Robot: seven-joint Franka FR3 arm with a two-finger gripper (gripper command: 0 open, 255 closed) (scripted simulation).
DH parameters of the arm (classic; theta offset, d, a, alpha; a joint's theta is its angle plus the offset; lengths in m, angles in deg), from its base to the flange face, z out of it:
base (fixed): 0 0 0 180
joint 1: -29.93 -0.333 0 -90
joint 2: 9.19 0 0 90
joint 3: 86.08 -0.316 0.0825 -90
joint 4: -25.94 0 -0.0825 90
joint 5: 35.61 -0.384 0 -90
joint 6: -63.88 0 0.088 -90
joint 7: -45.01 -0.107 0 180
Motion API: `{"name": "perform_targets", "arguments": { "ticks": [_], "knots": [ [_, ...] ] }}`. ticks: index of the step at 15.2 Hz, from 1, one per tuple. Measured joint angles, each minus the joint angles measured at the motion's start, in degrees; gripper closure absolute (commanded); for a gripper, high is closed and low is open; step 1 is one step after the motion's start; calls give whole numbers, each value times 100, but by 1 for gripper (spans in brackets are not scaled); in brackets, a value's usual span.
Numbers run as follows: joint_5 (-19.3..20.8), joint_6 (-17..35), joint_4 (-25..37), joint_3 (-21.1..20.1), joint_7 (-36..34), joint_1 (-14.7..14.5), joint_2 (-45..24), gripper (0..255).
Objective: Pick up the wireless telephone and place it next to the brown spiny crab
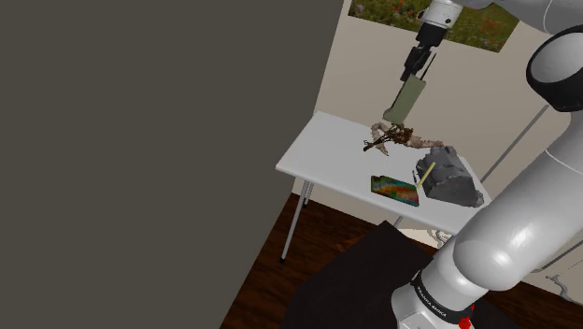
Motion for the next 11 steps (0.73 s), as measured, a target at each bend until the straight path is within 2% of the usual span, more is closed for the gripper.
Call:
{"name": "perform_targets", "arguments": {
  "ticks": [7,11],
  "knots": [
    [-368,339,84,482,972,502,-605,255],
    [-751,519,300,712,1607,924,-1179,255]
  ]
}}
